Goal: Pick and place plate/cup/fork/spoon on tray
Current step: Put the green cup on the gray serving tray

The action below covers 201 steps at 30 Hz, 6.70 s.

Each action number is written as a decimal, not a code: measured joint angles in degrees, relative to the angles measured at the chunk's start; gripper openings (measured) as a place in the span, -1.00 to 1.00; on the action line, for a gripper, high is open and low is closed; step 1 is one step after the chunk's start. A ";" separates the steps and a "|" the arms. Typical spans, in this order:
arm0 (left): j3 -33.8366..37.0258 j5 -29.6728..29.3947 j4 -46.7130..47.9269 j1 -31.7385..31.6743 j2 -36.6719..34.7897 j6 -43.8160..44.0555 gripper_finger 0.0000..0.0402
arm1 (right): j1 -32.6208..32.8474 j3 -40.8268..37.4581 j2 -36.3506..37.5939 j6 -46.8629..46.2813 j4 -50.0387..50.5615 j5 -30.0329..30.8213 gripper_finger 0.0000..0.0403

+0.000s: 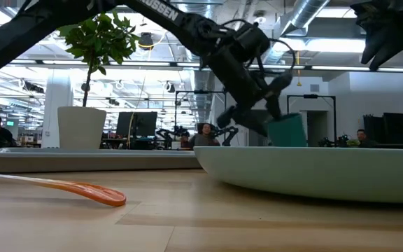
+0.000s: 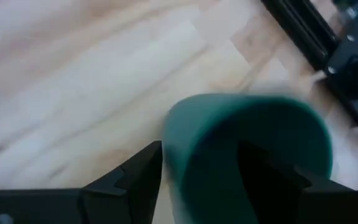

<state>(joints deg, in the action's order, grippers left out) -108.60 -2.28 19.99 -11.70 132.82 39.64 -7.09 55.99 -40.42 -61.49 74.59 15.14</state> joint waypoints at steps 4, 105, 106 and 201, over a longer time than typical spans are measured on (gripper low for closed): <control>0.04 1.73 0.61 -0.07 0.59 1.59 -0.10 | 0.00 0.00 0.00 0.00 0.00 0.00 -0.34; -0.70 5.97 19.08 -3.25 -8.08 -34.06 0.05 | -4.95 -21.33 -28.58 0.95 -45.55 4.40 -0.36; -0.70 6.64 19.40 -3.38 -8.14 -34.05 0.05 | -5.92 -21.33 -29.07 1.94 -46.65 4.41 -0.36; 5.03 10.52 14.34 -6.68 -8.05 -40.62 0.06 | 1.06 -19.12 -23.58 7.98 -45.47 3.90 -0.42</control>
<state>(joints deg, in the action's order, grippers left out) -103.57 8.24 34.33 -18.38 124.77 -0.98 -6.03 36.86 -64.00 -53.52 29.12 19.03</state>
